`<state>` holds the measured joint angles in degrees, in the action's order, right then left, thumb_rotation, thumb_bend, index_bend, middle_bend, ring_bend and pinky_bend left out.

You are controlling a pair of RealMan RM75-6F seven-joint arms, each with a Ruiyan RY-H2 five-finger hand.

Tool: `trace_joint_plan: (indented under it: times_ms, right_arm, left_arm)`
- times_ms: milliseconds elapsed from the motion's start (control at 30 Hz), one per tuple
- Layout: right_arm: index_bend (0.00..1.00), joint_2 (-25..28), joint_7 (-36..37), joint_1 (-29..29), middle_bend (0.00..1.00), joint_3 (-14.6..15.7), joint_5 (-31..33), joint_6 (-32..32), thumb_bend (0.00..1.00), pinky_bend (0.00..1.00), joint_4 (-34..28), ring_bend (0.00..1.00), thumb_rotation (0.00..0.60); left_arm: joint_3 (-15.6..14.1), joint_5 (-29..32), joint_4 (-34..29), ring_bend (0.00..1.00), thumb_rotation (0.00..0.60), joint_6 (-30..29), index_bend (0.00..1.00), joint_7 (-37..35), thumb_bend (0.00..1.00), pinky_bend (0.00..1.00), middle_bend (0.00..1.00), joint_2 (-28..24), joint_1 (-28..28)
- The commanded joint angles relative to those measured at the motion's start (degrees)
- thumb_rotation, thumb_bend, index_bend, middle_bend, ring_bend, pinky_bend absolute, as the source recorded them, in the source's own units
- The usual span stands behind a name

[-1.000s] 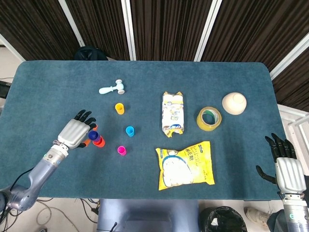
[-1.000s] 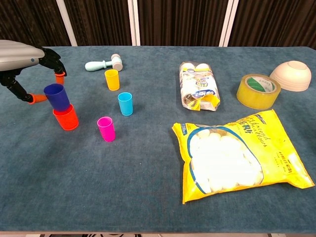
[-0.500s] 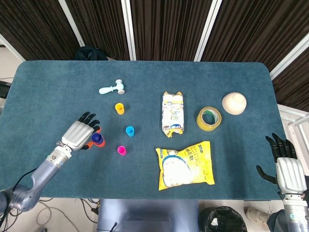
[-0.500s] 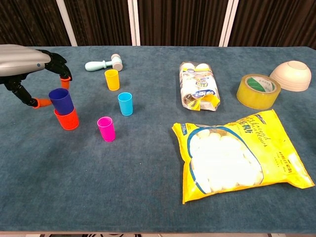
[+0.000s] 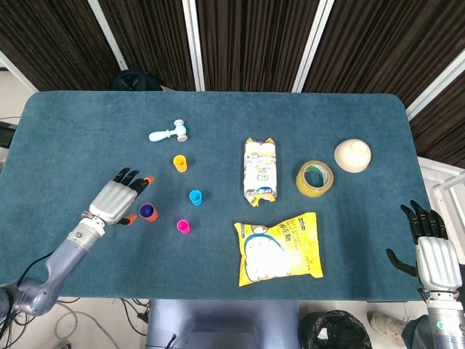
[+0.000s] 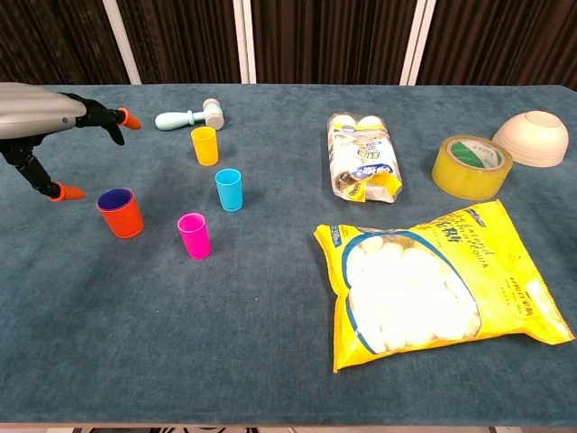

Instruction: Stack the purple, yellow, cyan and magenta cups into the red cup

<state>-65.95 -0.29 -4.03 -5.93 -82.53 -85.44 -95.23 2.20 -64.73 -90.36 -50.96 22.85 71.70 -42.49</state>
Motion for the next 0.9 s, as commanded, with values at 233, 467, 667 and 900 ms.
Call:
trace_joint_plan:
  times_ms: [233,467,667,900]
  right_arm:
    - [0.11,-0.3,-0.2,-0.2,0.04,-0.2,0.7,0.5,0.32,0.00,0.3,0.10,0.600]
    - [0.11,-1.2,0.1,-0.9,0.04,-0.4,2.3,2.5,0.32,0.00,2.0,0.10,0.600]
    - [0.11,-1.4,0.7,-1.1,0.04,-0.8,3.4,3.3,0.32,0.00,3.0,0.10,0.600]
    - [0.11,-1.8,0.9,-1.5,0.04,-1.4,5.2,4.4,0.32,0.00,4.6,0.10,0.600]
  left_arm:
    - [6.7,6.3,4.8,0.00,0.600,1.6,0.03,0.7,0.22,0.00,0.17,3.4,-4.7]
    - [10.8,12.8,12.5,0.00,0.600,5.3,0.10,2.6,0.22,0.00,0.17,8.6,-10.5]
    - [11.8,16.1,18.9,0.00,0.600,7.5,0.12,3.2,0.22,0.00,0.17,12.8,-13.5]
    - [11.6,17.9,28.0,0.00,0.600,11.5,0.16,2.8,0.21,0.00,0.17,18.1,-16.4]
